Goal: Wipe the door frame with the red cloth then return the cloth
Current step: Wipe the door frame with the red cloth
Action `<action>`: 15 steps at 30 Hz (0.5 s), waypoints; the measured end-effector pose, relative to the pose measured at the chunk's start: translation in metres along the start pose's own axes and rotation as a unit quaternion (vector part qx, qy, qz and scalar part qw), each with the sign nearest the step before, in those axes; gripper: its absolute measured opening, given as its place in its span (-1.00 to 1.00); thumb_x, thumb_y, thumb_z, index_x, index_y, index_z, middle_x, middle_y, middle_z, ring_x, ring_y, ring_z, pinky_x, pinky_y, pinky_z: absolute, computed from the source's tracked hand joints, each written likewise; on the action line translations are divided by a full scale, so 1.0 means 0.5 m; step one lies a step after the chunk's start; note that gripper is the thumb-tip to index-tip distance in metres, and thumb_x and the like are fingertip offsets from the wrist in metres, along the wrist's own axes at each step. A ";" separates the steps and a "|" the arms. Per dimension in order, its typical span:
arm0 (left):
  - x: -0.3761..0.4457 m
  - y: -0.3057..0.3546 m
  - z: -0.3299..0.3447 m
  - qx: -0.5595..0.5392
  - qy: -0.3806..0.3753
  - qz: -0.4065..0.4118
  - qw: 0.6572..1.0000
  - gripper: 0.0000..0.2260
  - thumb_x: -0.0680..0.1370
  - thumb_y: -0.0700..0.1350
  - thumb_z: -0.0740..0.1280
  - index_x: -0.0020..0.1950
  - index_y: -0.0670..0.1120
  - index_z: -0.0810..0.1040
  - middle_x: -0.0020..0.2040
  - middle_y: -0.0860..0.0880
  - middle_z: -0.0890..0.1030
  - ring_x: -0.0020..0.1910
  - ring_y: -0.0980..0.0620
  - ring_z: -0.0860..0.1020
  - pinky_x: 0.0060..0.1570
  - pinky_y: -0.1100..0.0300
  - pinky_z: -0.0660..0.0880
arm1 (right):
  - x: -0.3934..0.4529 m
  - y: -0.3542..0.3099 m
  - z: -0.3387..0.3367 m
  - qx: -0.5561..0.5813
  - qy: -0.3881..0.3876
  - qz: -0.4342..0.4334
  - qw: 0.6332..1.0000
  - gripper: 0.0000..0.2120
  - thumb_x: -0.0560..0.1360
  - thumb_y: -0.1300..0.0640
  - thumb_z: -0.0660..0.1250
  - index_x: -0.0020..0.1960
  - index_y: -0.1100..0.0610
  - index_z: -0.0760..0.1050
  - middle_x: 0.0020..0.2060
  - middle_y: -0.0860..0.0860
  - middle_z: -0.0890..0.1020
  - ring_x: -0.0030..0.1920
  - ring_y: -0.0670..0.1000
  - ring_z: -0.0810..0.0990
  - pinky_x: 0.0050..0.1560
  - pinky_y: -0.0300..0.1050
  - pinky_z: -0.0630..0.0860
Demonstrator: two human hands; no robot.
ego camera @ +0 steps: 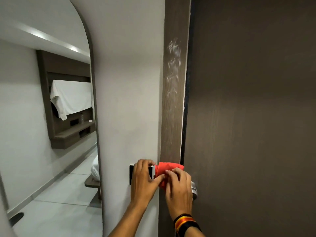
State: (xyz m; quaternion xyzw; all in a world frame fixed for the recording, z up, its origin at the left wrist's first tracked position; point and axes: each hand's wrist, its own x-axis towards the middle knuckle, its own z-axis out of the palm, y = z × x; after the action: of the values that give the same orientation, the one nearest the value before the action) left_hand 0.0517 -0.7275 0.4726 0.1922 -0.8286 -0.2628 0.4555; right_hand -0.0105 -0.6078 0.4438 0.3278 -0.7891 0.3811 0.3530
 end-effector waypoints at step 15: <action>0.413 0.120 -0.042 0.199 0.226 0.340 0.891 -0.49 0.74 -0.07 0.00 0.69 -0.05 -0.03 0.71 -0.07 -0.01 0.71 -0.06 -0.10 0.68 -0.02 -0.15 | -0.013 0.043 0.126 -0.017 0.112 0.016 0.993 -0.60 0.45 -0.23 0.39 0.19 -0.05 0.51 0.24 -0.03 0.50 0.25 0.15 0.49 0.33 0.02 0.36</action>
State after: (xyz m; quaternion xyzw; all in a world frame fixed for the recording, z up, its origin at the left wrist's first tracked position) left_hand -0.0407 -0.8007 0.6536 0.0394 -0.7531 0.1288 0.6440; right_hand -0.0433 -0.6480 0.4015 0.2642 -0.7562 0.4075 0.4385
